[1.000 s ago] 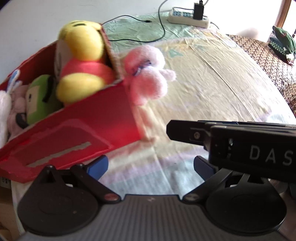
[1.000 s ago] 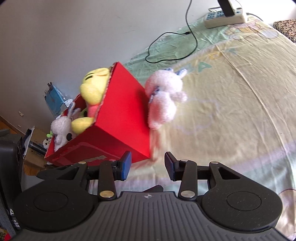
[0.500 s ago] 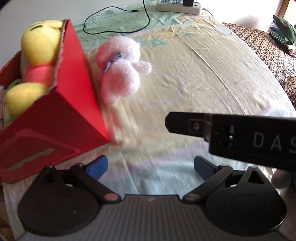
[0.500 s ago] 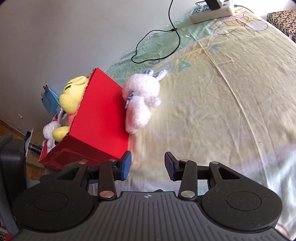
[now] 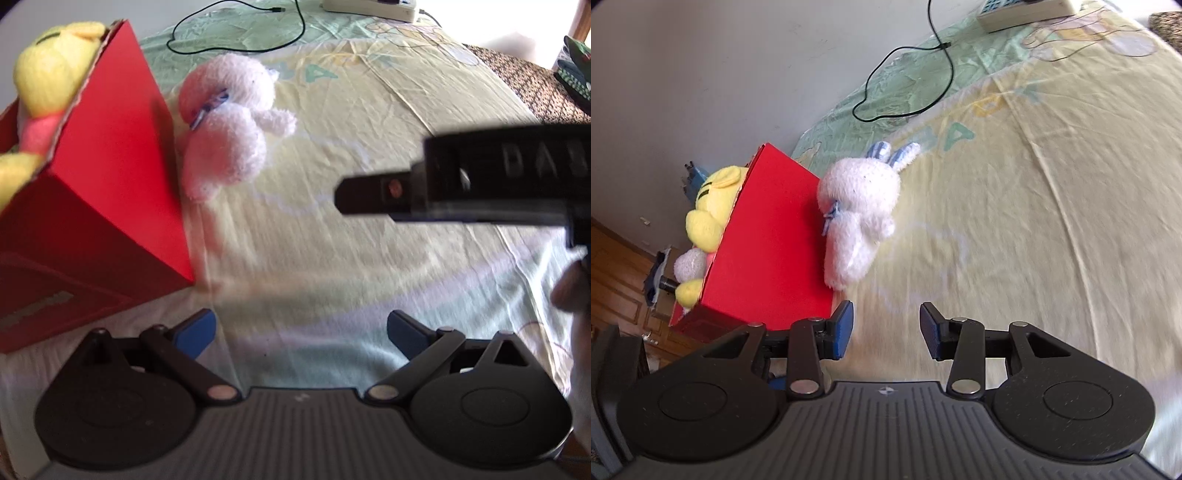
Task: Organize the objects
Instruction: 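Move the right gripper to the pale pink bunny plush on the bed, then close the right gripper on the pale pink bunny plush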
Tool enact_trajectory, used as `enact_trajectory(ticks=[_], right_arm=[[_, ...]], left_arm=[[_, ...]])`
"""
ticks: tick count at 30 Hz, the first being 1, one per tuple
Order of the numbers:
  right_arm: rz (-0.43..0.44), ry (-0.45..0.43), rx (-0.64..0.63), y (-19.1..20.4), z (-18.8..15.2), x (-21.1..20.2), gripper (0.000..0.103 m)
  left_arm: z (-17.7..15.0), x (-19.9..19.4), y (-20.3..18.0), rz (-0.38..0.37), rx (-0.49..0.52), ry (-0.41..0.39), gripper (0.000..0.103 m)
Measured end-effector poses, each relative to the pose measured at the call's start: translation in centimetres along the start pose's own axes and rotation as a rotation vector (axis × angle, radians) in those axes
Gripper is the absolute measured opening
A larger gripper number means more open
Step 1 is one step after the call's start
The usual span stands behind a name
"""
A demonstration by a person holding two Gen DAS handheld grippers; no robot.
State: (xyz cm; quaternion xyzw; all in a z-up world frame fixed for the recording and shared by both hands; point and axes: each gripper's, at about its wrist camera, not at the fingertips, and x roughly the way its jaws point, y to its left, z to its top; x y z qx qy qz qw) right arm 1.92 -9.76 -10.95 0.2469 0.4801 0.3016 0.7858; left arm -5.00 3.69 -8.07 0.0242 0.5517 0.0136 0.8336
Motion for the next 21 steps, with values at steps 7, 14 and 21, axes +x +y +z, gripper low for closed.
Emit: enact_trajectory(ticks=[7, 14, 21], right_arm=[[0.083, 0.052, 0.016, -0.1, 2.7, 3.7, 0.044], [0.161, 0.085, 0.055, -0.2, 4.0, 6.5, 0.046], [0.229, 0.098, 0.084, -0.4, 4.4, 6.9, 0.031]], left_arm=[[-0.3, 0.5, 0.5, -0.013, -0.022, -0.053, 0.099], [-0.4, 0.4, 1.9, -0.025, -0.064, -0.077, 0.100], [-0.4, 0.5, 2.4, -0.012, -0.077, -0.069, 0.101]])
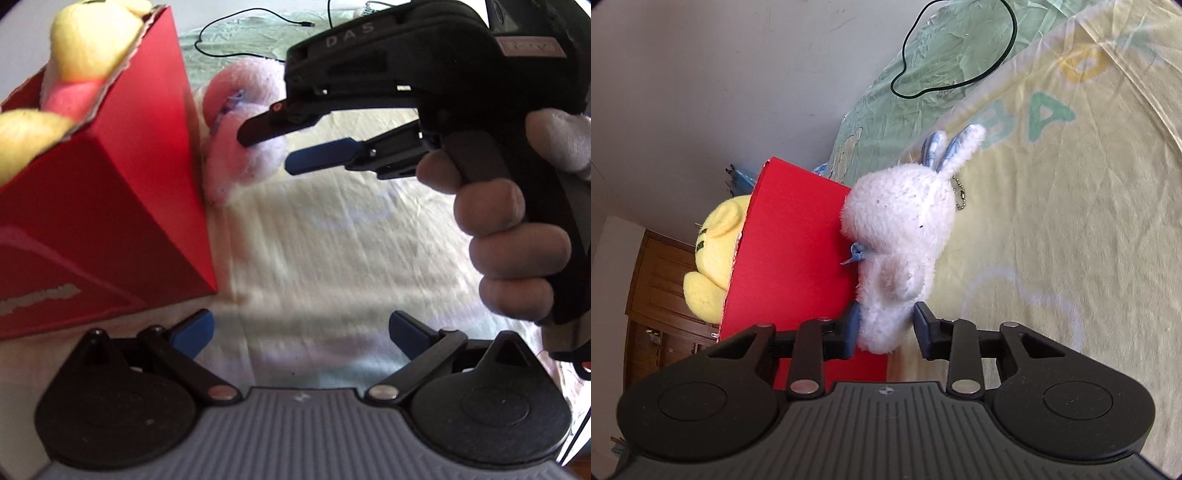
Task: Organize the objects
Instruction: 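Close the right gripper on the pale pink bunny plush, then lift the pink bunny with the right gripper and carry it over the red box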
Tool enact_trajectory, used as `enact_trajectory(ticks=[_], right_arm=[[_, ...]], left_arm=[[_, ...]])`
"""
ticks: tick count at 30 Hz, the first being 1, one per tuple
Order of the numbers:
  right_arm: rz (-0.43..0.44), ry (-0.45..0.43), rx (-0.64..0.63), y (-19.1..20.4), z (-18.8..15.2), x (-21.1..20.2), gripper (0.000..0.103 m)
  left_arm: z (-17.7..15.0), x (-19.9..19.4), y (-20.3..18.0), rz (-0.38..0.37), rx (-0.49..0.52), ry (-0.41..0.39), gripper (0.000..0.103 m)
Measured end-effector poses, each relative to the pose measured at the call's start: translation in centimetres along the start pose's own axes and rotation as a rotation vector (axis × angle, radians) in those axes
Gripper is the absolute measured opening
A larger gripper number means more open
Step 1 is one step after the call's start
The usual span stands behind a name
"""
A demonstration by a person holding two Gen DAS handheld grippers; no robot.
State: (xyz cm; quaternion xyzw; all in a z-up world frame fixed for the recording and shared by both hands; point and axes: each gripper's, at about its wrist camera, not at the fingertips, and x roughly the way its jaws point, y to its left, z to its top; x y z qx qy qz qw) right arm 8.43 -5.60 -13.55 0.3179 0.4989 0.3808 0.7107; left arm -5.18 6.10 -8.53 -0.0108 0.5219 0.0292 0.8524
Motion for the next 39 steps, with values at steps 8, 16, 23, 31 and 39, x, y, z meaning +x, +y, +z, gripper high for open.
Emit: enact_trajectory(ticks=[8, 16, 23, 31, 39], right_arm=[[0.025, -0.008, -0.016, -0.6, -1.1, -3.3, 0.025], [0.024, 0.049, 0.022, -2.0, -4.7, -8.1, 0.026], [0.017, -0.022, 0.062, -3.0, -4.9, -9.4, 0.041], [0.049, -0.073, 0.154, -4.7, -3.0, -7.2, 0.048], [0.103, -0.057, 0.172, -4.5, -4.0, -7.0, 0.043]], left_arm=[[0.7, 0.1, 0.1, -0.040, -0.011, 0.004, 0.101], [0.6, -1.6, -0.9, -0.131, 0.038, -0.031, 0.101], [1.3, -2.7, -2.6, -0.194, 0.078, -0.084, 0.101], [3.5, 0.3, -2.7, -0.196, -0.005, -0.065, 0.090], [4.2, 1.0, -2.8, -0.190, -0.006, -0.067, 0.079]])
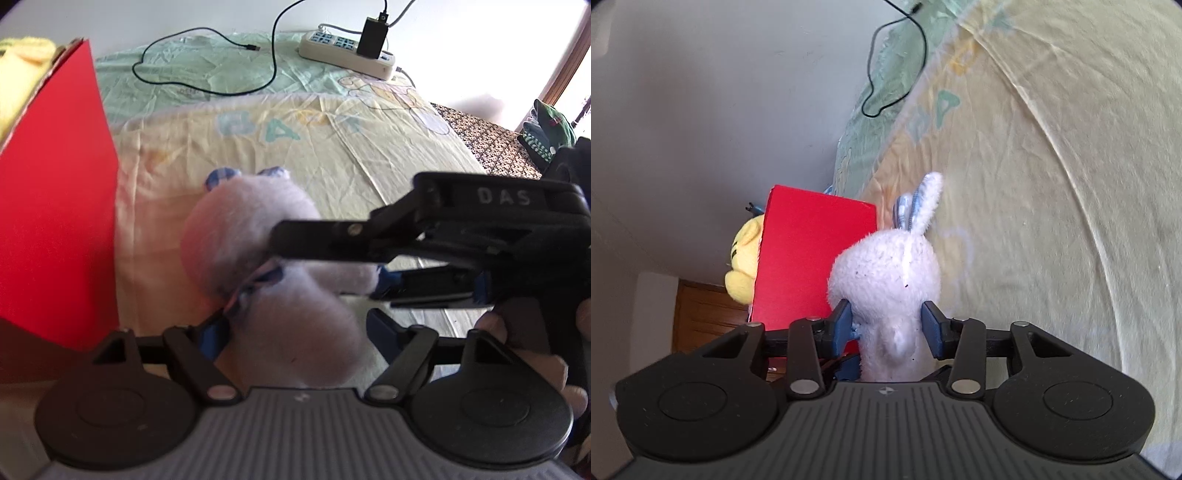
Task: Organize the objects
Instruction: 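Lift the pink bunny with the right gripper and carry it over the red box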
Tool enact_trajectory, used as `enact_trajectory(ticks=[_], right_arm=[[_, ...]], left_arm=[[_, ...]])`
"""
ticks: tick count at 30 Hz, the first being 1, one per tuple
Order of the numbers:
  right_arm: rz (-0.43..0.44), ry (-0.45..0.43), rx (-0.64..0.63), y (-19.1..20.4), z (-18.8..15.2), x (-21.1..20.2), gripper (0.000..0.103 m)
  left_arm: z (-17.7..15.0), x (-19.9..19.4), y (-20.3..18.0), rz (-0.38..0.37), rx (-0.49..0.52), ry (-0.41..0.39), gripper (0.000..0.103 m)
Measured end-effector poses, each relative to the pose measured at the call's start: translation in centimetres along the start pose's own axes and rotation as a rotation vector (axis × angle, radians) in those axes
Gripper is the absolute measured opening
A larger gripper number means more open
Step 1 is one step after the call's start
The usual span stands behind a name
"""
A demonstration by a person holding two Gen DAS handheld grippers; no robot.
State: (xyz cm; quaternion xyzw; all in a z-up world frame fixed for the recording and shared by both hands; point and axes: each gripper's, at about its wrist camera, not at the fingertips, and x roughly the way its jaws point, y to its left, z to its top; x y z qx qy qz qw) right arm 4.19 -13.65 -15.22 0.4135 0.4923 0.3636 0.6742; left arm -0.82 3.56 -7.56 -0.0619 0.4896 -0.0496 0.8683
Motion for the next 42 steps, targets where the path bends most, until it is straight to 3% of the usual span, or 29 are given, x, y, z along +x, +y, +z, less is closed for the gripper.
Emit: enact_trajectory(ticks=[9, 15, 22, 30, 37, 42], right_arm=[[0.011, -0.030, -0.060, 2.5, -3.0, -3.2, 0.042], [0.012, -0.127, -0.126, 6.0, -5.5, -4.3, 0.042], [0.061, -0.266, -0.206, 11.1, -8.3, -4.2, 0.042], [0.103, -0.319, -0.357, 17.4, -9.9, 0.1, 0.042], [0.125, -0.281, -0.449, 21.3, -9.5, 6.5, 0.042], [0.130, -0.239, -0.459, 22.5, -8.3, 10.8, 0.042]], left_arm=[[-1.7, -3.0, -1.5, -0.035, 0.087, -0.022, 0.076], [-3.1, -6.2, -2.1, -0.060, 0.203, -0.080, 0.076], [-3.0, -10.9, 0.2, -0.146, 0.245, -0.184, 0.076], [-3.1, -16.6, 5.2, -0.161, 0.273, -0.332, 0.076], [-2.7, -19.2, 11.2, -0.087, 0.249, -0.426, 0.076], [-1.9, -19.5, 15.5, -0.040, 0.211, -0.433, 0.076]])
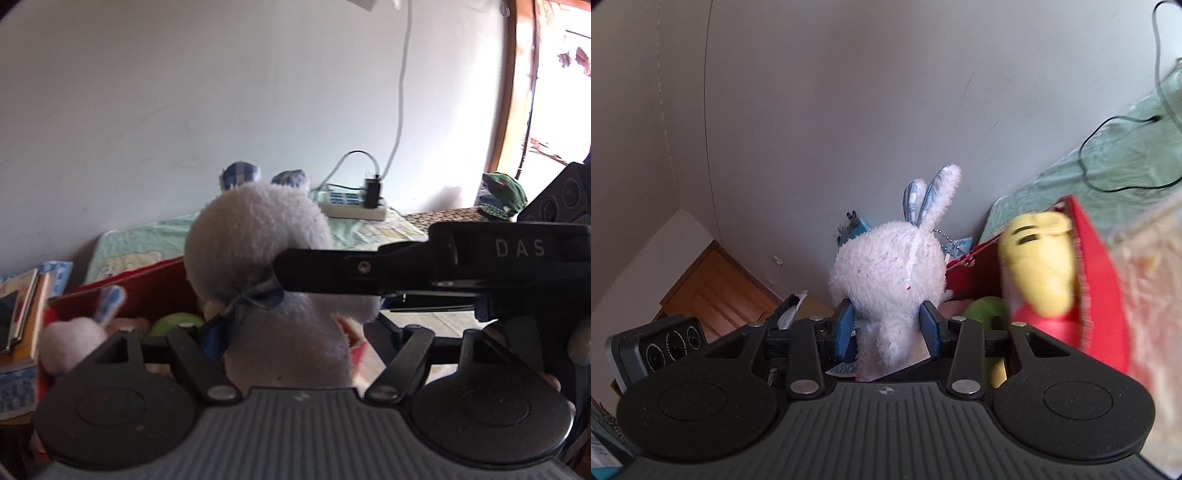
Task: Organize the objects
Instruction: 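Lift the pink bunny with the right gripper and carry it over the red box, then lower the pink bunny into the red box and open the right gripper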
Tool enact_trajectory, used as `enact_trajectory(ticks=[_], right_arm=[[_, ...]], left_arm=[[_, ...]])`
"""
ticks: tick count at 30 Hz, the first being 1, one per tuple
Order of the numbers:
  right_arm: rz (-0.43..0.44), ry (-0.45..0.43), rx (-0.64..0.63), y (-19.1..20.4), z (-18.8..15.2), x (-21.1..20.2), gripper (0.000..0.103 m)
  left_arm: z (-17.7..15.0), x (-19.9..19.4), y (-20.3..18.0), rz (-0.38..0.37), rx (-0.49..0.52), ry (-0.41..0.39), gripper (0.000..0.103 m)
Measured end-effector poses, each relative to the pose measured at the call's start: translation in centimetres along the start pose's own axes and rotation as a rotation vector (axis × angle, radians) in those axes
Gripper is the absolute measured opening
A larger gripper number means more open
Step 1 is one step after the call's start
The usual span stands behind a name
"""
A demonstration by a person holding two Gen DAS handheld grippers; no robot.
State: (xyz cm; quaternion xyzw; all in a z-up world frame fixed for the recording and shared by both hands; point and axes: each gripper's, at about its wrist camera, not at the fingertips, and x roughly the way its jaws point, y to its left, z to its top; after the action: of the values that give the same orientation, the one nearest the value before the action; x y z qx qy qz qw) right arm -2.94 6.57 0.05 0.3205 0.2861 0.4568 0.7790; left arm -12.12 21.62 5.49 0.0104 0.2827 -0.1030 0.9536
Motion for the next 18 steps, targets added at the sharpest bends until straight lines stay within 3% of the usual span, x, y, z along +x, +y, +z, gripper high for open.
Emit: enact_trajectory(ticks=[5, 11, 18], right_arm=[[-0.028, 0.050, 0.014, -0.7, 0.0, 3.2, 0.042], [-0.121, 0.075, 0.017, -1.6, -0.8, 5.0, 0.040], [-0.197, 0.045, 0.032, -2.2, -0.6, 4.9, 0.039]], left_arm=[[-0.4, 0.7, 3.6, 0.042, -0.043, 0.016, 0.076], [-1.8, 2.9, 6.3, 0.091, -0.052, 0.067, 0.076], [-2.4, 4.7, 6.8, 0.074, -0.041, 0.093, 0.079]])
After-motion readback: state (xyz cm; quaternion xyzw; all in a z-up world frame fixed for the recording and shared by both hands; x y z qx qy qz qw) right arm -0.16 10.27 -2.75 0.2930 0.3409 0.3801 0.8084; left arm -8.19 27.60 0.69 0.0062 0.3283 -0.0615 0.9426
